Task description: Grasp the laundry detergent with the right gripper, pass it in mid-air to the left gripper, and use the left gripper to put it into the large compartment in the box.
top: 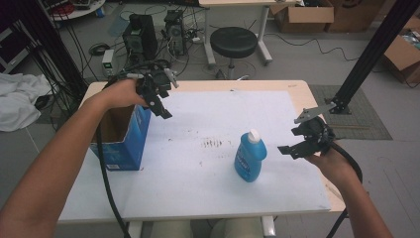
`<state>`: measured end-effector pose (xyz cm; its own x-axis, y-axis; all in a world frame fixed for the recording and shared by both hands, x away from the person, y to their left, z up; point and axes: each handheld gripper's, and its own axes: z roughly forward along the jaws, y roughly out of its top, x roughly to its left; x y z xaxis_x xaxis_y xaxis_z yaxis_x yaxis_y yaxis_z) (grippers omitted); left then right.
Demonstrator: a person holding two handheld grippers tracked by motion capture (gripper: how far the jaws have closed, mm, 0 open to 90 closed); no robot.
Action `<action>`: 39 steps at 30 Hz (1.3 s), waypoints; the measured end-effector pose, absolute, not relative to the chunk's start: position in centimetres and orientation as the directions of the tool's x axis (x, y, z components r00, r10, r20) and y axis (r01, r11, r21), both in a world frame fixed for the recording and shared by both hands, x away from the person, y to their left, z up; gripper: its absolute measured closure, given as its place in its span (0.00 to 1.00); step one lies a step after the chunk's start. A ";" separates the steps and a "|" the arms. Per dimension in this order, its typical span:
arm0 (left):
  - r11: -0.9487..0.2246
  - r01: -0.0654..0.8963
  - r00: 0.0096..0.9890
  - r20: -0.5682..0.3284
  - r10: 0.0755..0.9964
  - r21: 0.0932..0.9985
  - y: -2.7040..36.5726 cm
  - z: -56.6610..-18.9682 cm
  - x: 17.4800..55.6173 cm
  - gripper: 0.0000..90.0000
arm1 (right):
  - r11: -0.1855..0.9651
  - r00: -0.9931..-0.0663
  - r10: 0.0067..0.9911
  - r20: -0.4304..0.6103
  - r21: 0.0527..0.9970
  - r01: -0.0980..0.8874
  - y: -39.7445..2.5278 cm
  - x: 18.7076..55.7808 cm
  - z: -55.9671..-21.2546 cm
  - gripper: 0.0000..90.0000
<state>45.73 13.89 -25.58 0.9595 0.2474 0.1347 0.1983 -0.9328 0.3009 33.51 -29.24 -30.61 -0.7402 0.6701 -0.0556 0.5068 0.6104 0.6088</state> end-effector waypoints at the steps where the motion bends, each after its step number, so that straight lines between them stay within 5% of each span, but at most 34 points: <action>1: -0.933 0.197 0.960 0.134 0.246 0.302 13.9 -25.8 45.7 0.21 | 0.605 -0.737 0.674 -0.059 0.617 0.504 -29.3 33.4 -30.9 0.21; 12: -0.931 0.200 0.960 0.130 0.249 0.306 13.9 -26.2 45.6 0.21 | 0.447 -0.637 0.770 -0.038 0.744 0.497 -30.4 31.6 -34.1 0.20; 39: -0.931 0.198 0.963 0.118 0.243 0.308 13.0 -27.2 45.6 0.21 | 0.267 -0.531 0.847 -0.005 0.869 0.417 -30.1 27.0 -37.8 0.17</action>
